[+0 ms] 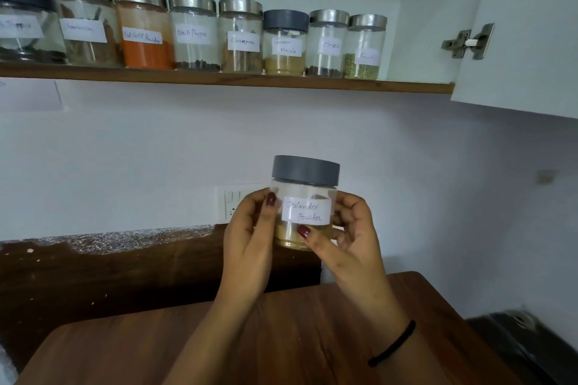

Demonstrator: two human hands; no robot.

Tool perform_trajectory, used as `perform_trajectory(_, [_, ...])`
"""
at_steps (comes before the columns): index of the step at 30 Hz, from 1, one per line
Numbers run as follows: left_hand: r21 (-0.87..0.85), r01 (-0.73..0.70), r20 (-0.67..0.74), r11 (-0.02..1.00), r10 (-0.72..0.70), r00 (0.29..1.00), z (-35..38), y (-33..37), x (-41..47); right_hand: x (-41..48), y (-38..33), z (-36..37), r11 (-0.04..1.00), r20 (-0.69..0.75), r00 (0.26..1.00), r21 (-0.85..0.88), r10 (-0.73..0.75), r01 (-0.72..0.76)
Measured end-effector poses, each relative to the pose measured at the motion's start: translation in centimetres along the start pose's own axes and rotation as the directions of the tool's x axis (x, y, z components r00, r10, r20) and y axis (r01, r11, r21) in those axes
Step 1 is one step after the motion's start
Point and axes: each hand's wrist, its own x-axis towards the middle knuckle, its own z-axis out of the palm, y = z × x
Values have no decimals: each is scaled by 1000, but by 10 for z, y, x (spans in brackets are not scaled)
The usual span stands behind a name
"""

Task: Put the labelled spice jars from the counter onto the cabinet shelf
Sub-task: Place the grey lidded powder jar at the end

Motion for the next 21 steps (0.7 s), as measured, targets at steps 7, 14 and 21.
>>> perform_trajectory(7, [189,-160,26,969,158,987,51,3,16,41,-18,-49,989,-58,992,-109,-109,102])
perform_trajectory(14, [391,-349,219,852,282,934,115,12,39,89,-40,-103,979,-113,974,-89,-194,185])
perform_trajectory(21, [470,-450,211,760,398,893,174,22,82,141,-59,-150,949,-121,942,-84,-312,303])
